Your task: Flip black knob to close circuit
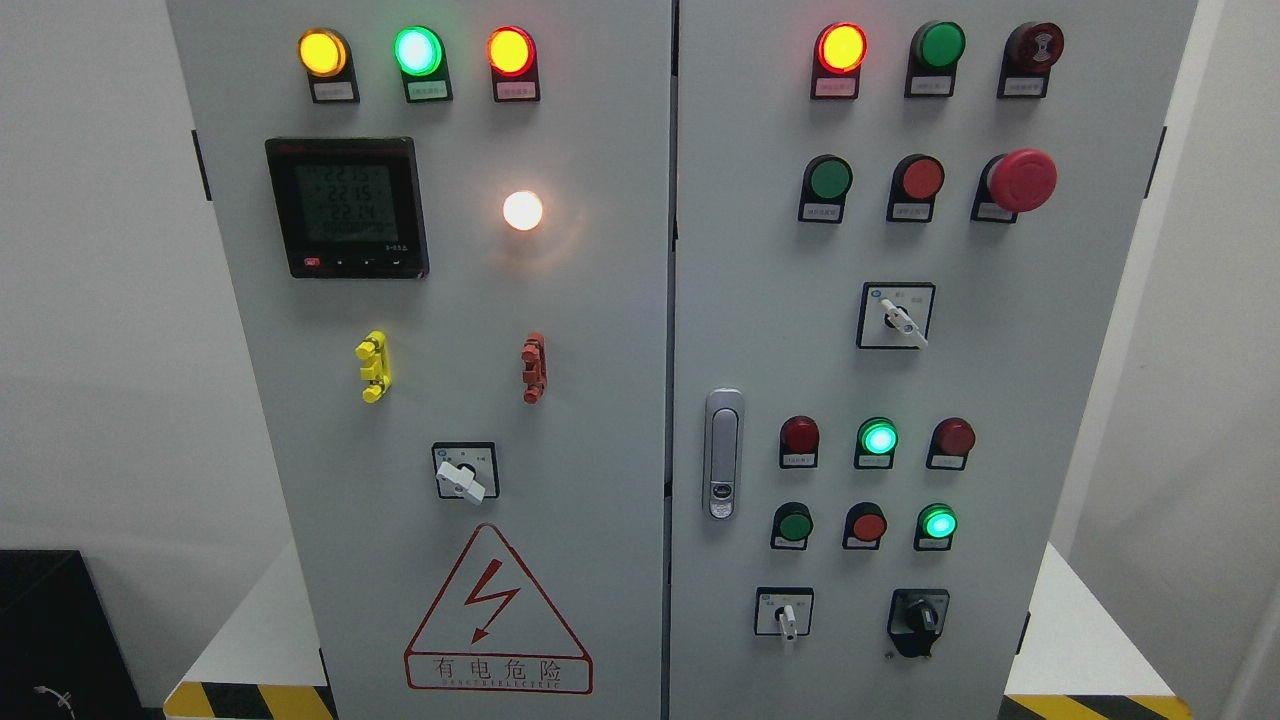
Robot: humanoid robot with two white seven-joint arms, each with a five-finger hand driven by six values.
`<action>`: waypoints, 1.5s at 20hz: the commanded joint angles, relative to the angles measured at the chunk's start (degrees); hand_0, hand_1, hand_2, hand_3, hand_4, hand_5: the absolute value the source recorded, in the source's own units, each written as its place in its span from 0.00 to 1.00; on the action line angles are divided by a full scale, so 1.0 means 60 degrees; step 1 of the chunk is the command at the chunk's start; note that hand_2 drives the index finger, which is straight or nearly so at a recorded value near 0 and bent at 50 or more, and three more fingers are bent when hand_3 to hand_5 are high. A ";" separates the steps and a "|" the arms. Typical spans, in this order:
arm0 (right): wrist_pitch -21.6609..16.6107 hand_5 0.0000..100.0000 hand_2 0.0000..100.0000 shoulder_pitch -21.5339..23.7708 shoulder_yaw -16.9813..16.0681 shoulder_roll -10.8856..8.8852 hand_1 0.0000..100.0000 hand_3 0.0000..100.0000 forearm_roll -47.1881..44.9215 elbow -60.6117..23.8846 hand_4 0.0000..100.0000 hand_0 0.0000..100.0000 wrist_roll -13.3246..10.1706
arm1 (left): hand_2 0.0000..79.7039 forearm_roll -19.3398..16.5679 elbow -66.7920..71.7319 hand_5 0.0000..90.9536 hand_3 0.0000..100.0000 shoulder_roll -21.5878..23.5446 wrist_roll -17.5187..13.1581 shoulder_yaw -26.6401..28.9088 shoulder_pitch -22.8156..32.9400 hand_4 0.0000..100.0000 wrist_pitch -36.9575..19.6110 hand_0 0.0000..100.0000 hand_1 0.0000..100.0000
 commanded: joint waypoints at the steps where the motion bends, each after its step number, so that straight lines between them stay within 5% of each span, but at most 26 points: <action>1: -0.0005 0.00 0.00 0.0000 -0.0009 -0.0073 0.10 0.00 0.0006 -0.0011 0.00 0.00 0.0007 | 0.00 -0.0190 0.0220 0.00 0.00 0.0000 0.0004 -0.0191 0.0000 0.00 0.0005 0.00 0.00; 8: -0.0034 0.00 0.00 0.0029 0.0035 -0.0059 0.10 0.00 0.0021 -0.0391 0.00 0.00 -0.0066 | 0.00 -0.0190 0.0220 0.00 0.00 0.0000 0.0004 -0.0191 0.0000 0.00 0.0005 0.00 0.00; 14: -0.0809 0.00 0.00 0.0336 0.0357 -0.0175 0.10 0.00 0.0795 -0.1781 0.00 0.00 -0.0768 | 0.00 -0.0205 0.0220 0.00 0.00 0.0000 0.0004 -0.0191 0.0000 0.00 0.0005 0.00 0.00; 20: -0.1058 0.00 0.00 0.0571 0.0342 -0.0234 0.10 0.02 0.1002 -0.3481 0.00 0.00 -0.0813 | 0.00 -0.0205 0.0205 0.00 0.00 0.0000 0.0004 -0.0191 0.0000 0.00 0.0005 0.00 0.00; 23: -0.1716 0.00 0.04 0.0571 0.0357 -0.0351 0.10 0.11 0.1264 -0.3833 0.02 0.00 -0.1119 | 0.00 -0.0190 0.0205 0.00 0.00 0.0000 0.0004 -0.0191 0.0000 0.00 0.0005 0.00 0.00; 27: -0.2522 0.00 0.20 0.0571 0.0342 -0.0454 0.10 0.34 0.2289 -0.4653 0.24 0.00 -0.2027 | 0.00 -0.0190 0.0205 0.00 0.00 0.0000 0.0004 -0.0191 0.0000 0.00 0.0005 0.00 0.00; 30: -0.2890 0.14 0.31 0.0586 0.0342 -0.0513 0.10 0.51 0.2744 -0.5254 0.36 0.00 -0.2438 | 0.00 -0.0190 0.0205 0.00 0.00 0.0000 0.0004 -0.0191 0.0000 0.00 0.0005 0.00 0.00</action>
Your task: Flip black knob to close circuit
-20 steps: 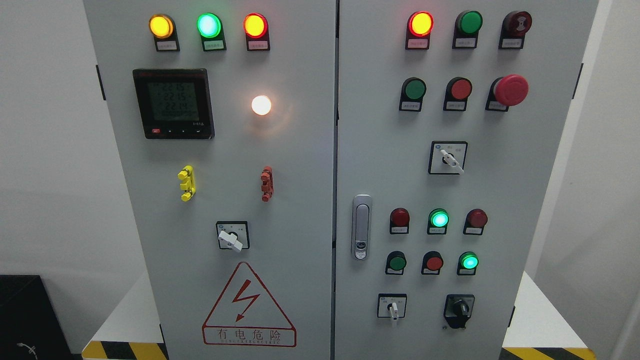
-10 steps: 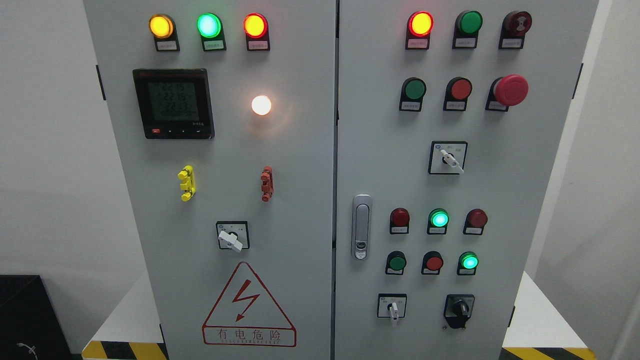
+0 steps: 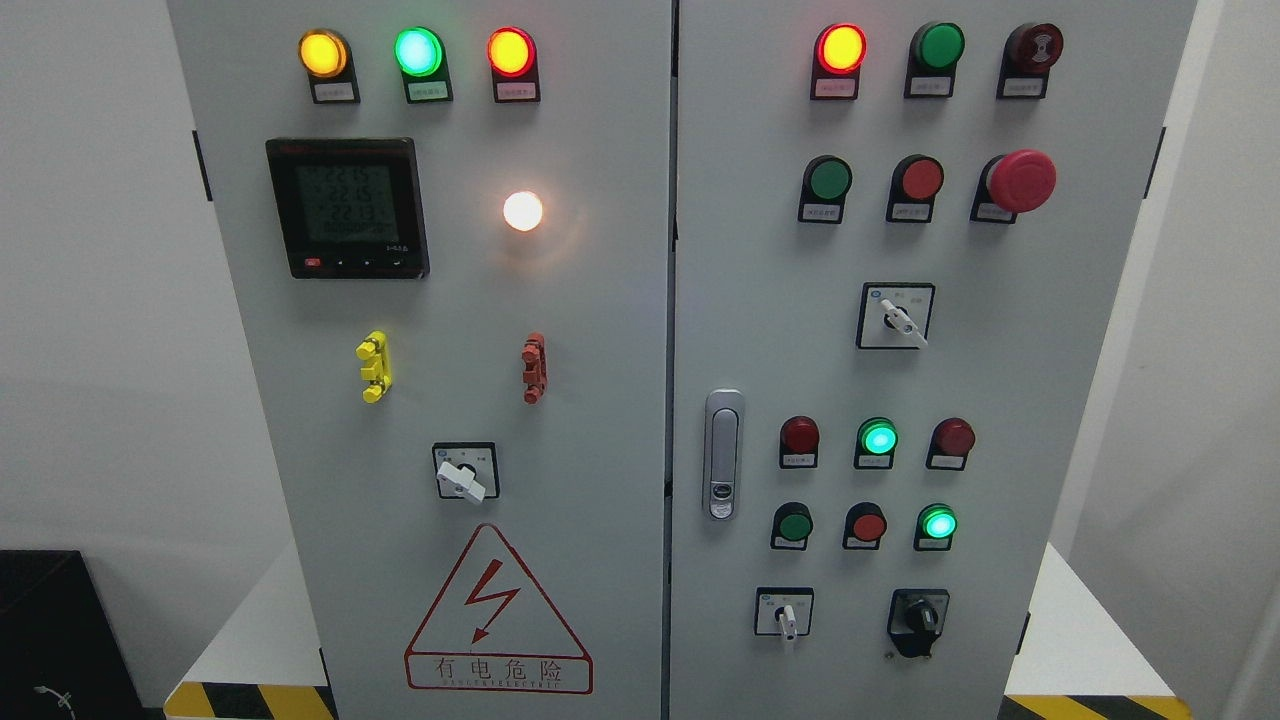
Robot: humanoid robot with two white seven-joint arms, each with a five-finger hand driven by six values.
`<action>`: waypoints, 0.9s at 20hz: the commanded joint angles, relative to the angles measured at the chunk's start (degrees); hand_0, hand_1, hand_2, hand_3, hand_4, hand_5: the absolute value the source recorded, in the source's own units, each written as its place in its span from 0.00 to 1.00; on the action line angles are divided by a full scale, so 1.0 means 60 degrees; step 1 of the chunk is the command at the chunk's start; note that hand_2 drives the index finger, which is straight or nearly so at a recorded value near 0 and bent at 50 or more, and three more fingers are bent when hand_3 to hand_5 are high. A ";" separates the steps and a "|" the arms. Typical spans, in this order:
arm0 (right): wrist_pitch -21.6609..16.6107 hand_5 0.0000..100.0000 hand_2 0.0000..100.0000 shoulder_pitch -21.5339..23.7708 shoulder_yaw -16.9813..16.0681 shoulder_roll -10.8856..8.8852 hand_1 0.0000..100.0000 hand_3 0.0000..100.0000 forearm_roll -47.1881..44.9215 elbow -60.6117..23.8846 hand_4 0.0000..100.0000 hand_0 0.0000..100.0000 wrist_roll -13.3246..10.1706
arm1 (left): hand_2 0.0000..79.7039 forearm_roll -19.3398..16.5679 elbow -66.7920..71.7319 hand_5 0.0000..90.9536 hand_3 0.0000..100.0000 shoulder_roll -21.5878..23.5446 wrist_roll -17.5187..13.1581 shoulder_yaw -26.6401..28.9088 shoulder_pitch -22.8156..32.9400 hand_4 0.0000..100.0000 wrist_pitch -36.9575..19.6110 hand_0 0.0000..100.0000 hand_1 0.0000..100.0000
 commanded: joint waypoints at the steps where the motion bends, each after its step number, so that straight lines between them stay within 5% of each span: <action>1: -0.0422 0.18 0.35 0.0105 0.0052 -0.0290 0.10 0.55 0.1053 -0.2518 0.40 0.00 -0.0550 | 0.00 -0.0190 0.0205 0.00 0.00 0.0000 0.0004 -0.0190 0.0000 0.00 0.0005 0.00 0.00; 11: -0.0569 0.60 0.68 0.0209 -0.0297 -0.0466 0.05 0.84 0.3792 -0.4833 0.63 0.00 -0.2293 | 0.00 -0.0191 0.0220 0.00 0.00 0.0000 0.0004 -0.0190 0.0000 0.00 0.0005 0.00 0.00; 18: -0.0249 0.70 0.75 0.0209 -0.1676 -0.0144 0.03 0.92 0.6064 -0.6897 0.70 0.00 -0.2294 | 0.00 -0.0205 0.0205 0.00 0.00 0.0000 0.0004 -0.0190 0.0000 0.00 0.0005 0.00 0.00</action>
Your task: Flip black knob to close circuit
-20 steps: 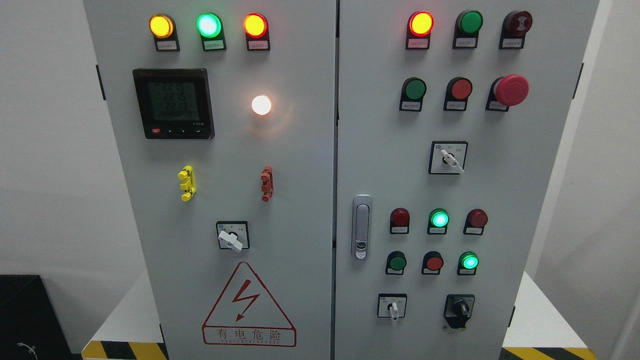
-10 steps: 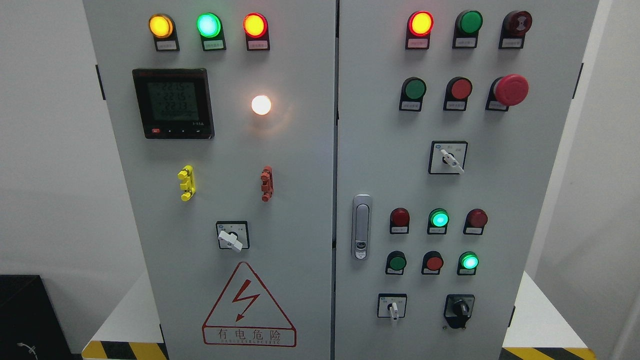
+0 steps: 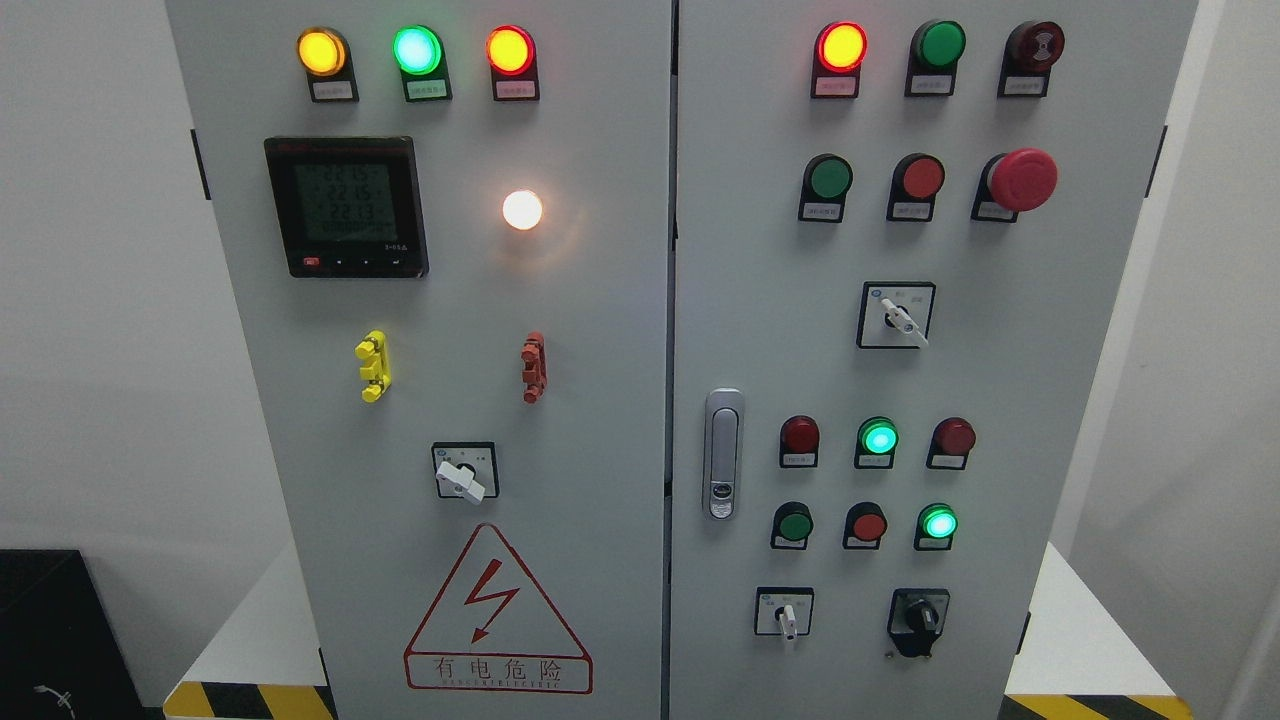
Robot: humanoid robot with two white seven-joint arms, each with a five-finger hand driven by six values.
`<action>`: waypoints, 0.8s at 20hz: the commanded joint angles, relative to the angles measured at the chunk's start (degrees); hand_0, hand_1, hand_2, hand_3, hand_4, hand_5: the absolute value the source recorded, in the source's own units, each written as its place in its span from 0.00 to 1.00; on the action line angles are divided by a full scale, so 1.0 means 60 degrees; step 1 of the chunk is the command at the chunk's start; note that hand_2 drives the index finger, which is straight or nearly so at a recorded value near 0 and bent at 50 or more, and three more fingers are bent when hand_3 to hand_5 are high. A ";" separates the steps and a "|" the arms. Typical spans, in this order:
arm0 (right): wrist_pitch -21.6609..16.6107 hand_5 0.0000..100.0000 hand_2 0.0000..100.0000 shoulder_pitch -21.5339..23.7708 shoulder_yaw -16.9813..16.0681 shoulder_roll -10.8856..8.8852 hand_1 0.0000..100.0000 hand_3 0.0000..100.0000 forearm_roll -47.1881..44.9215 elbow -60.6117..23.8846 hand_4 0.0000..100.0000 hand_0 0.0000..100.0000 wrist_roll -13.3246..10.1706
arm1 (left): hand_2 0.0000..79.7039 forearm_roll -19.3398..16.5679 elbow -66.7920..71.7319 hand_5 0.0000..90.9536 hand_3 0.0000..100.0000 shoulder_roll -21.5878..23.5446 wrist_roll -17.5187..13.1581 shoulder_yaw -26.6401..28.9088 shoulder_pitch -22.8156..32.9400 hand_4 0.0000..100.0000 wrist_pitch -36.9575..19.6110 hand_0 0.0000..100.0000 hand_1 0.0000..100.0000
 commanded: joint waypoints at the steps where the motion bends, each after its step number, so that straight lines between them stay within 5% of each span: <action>1: 0.0379 0.71 0.75 -0.0012 -0.1078 0.0122 0.03 0.92 0.1603 -0.3156 0.70 0.00 -0.0025 | 0.00 -0.0191 0.0205 0.00 0.00 0.0000 0.0004 -0.0190 0.0000 0.00 0.0005 0.00 0.00; 8: 0.1360 0.75 0.76 -0.0042 -0.1092 0.0239 0.02 0.94 0.1852 -0.5221 0.73 0.00 -0.0010 | 0.00 -0.0190 0.0205 0.00 0.00 0.0000 0.0004 -0.0190 0.0000 0.00 0.0005 0.00 0.00; 16: 0.2373 0.76 0.76 -0.0013 -0.1297 0.1162 0.02 0.94 0.2393 -0.7421 0.74 0.00 -0.0069 | 0.00 -0.0205 0.0205 0.00 0.00 0.0000 0.0004 -0.0190 0.0000 0.00 0.0005 0.00 0.00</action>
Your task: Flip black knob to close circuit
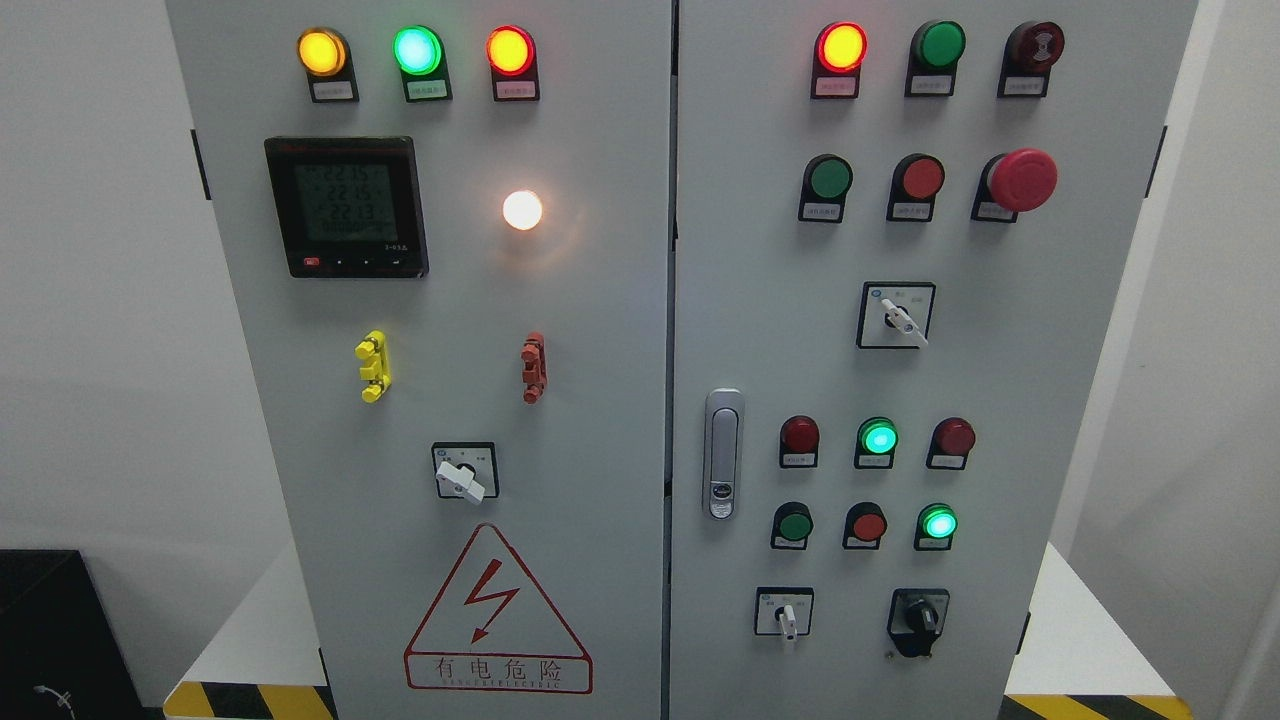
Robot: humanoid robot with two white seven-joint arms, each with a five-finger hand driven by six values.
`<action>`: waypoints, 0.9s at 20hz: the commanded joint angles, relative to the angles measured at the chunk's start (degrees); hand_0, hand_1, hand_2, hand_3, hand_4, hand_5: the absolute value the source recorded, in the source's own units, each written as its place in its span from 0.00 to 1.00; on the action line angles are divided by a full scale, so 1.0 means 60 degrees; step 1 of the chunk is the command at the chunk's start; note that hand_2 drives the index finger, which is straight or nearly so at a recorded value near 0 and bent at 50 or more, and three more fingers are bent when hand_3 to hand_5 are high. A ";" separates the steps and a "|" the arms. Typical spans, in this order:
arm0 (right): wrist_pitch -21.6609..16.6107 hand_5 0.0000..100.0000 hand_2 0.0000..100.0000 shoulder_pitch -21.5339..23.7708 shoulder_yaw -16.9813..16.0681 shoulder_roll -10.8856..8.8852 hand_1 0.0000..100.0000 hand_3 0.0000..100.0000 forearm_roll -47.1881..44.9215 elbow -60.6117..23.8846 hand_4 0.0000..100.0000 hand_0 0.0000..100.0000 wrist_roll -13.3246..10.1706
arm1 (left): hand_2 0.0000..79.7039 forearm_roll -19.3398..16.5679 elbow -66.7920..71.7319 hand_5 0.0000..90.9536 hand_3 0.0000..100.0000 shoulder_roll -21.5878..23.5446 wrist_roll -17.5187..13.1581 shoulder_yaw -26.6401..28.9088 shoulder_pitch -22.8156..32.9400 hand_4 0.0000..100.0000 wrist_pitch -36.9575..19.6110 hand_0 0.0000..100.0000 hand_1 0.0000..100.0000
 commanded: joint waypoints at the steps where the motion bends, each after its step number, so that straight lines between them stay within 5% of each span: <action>1: 0.0262 0.76 0.76 0.0018 -0.0529 0.0699 0.02 0.94 0.0578 -0.3082 0.74 0.00 -0.0030 | 0.00 -0.0191 0.0219 0.00 0.00 0.0000 0.0003 -0.0190 0.0000 0.00 0.0005 0.00 0.00; 7: 0.0364 0.76 0.76 -0.0142 -0.1071 0.1124 0.04 0.94 0.1399 -0.3537 0.74 0.00 0.0000 | 0.00 -0.0205 0.0219 0.00 0.00 0.0000 0.0003 -0.0190 0.0000 0.00 0.0005 0.00 0.00; 18: 0.1330 0.75 0.76 -0.0787 -0.1599 0.1154 0.06 0.94 0.2409 -0.4153 0.74 0.00 0.0058 | 0.00 -0.0205 0.0205 0.00 0.00 0.0000 0.0003 -0.0190 0.0000 0.00 0.0005 0.00 0.00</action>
